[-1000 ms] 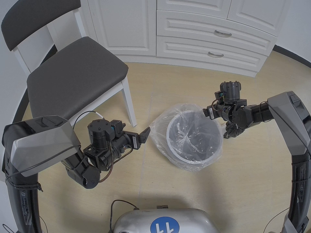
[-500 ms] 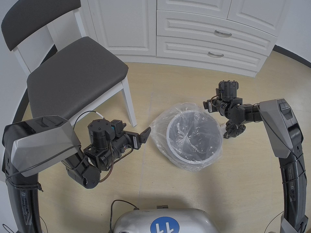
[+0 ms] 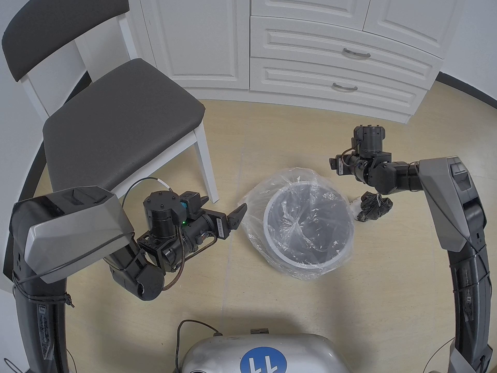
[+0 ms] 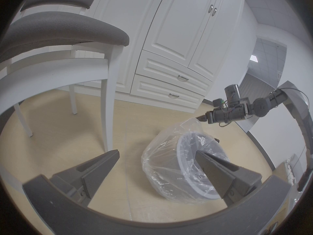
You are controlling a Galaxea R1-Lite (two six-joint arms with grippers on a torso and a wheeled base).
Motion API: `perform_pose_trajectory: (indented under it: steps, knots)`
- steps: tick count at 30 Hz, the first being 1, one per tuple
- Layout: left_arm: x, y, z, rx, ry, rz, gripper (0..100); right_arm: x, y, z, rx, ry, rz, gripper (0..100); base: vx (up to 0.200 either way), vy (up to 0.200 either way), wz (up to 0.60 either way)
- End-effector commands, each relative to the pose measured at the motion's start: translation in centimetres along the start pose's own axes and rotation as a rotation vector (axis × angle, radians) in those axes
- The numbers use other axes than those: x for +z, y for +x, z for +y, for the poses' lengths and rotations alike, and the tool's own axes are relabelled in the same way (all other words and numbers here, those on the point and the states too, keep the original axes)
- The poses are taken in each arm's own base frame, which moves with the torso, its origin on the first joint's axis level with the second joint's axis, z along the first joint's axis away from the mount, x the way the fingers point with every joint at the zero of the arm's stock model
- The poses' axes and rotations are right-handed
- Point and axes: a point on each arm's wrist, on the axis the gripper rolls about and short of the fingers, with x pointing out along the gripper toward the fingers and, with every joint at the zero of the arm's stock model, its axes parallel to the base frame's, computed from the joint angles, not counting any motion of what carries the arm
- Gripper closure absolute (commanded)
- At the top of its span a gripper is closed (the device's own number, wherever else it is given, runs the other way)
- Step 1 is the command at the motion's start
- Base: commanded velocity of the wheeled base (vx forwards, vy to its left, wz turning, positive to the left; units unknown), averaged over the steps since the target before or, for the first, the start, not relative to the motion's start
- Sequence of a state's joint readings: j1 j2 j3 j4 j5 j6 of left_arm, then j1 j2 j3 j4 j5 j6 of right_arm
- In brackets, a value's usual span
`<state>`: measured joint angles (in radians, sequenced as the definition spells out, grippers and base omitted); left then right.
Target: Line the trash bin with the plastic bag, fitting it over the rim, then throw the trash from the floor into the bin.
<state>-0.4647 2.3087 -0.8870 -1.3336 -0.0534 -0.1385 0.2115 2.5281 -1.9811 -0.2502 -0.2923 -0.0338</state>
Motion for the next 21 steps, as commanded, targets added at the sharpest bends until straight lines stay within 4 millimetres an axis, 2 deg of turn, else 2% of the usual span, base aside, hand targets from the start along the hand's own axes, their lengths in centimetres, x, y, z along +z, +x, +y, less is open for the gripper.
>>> perform_pose_trajectory:
  steps: [1, 3, 4, 5, 6, 7, 10, 11, 12, 13, 15, 16, 17, 18, 19, 20, 21]
  knots:
    - [-0.2, 3.0, -1.2, -0.084, 0.000, 0.010, 0, 3.5, -6.4, -2.0, 0.000, 0.004, 0.012, 0, 0.000, 0.000, 0.00]
    - [0.7, 4.2, -1.7, -0.095, 0.004, 0.011, 0, 2.9, -7.7, -2.6, -0.005, 0.006, 0.038, 0, 0.000, 0.000, 0.00]
    - [0.7, 4.2, -1.7, -0.095, 0.004, 0.011, 0, 2.9, -7.7, -2.6, -0.005, 0.006, 0.038, 0, 0.000, 0.000, 0.00]
    - [1.7, 5.7, -2.2, -0.099, 0.003, 0.032, 0, 1.9, -9.3, -3.6, -0.014, 0.016, 0.042, 0, 0.000, 0.000, 0.00]
    - [1.7, 5.7, -2.2, -0.099, 0.003, 0.032, 0, 1.9, -9.3, -3.6, -0.014, 0.016, 0.042, 0, 0.000, 0.000, 0.00]
    - [2.6, 7.1, -2.6, -0.103, 0.003, 0.054, 0, 0.5, -10.8, -4.5, -0.023, 0.032, 0.031, 0, 0.000, 0.000, 0.00]
    - [2.9, 9.7, -2.9, -0.100, 0.004, 0.091, 0, -2.4, -13.7, -5.4, -0.030, 0.058, -0.027, 0, 0.000, 0.000, 0.00]
    - [2.9, 9.8, -2.9, -0.101, 0.006, 0.091, 0, -2.6, -13.8, -5.4, -0.030, 0.059, -0.031, 0, 0.000, 0.000, 0.00]
    - [2.8, 11.0, -3.1, -0.100, 0.007, 0.106, 0, -4.2, -15.0, -5.6, -0.025, 0.065, -0.080, 0, 0.000, 0.000, 0.00]
    - [2.6, 11.7, -3.1, -0.097, 0.012, 0.110, 0, -5.3, -15.3, -5.6, -0.011, 0.065, -0.096, 0, 0.000, 0.000, 0.00]
    - [2.0, 12.7, -3.0, -0.086, 0.041, 0.121, 0, -7.5, -15.0, -5.0, 0.032, 0.053, -0.084, 0, 0.000, 0.000, 0.00]
    - [1.7, 13.0, -2.9, -0.071, 0.057, 0.122, 0, -8.8, -14.1, -4.6, 0.042, 0.047, -0.064, 0, 0.000, 0.000, 0.00]
    - [1.7, 13.0, -2.9, -0.071, 0.057, 0.122, 0, -8.8, -14.1, -4.6, 0.042, 0.047, -0.064, 0, 0.000, 0.000, 0.00]
    - [1.3, 13.3, -2.8, -0.046, 0.071, 0.122, 0, -10.2, -12.0, -3.9, 0.037, 0.044, -0.058, 0, 0.000, 0.000, 0.00]
    - [1.3, 13.3, -2.8, -0.046, 0.071, 0.122, 0, -10.2, -12.0, -3.9, 0.037, 0.044, -0.058, 0, 0.000, 0.000, 0.00]
    - [1.2, 13.3, -2.8, -0.032, 0.073, 0.120, 0, -10.7, -9.5, -3.4, 0.037, 0.050, -0.077, 0, 0.000, 0.000, 0.00]
    - [1.2, 13.3, -2.8, -0.030, 0.074, 0.120, 0, -10.9, -8.5, -3.2, 0.037, 0.055, -0.084, 0, 0.000, 0.000, 0.00]
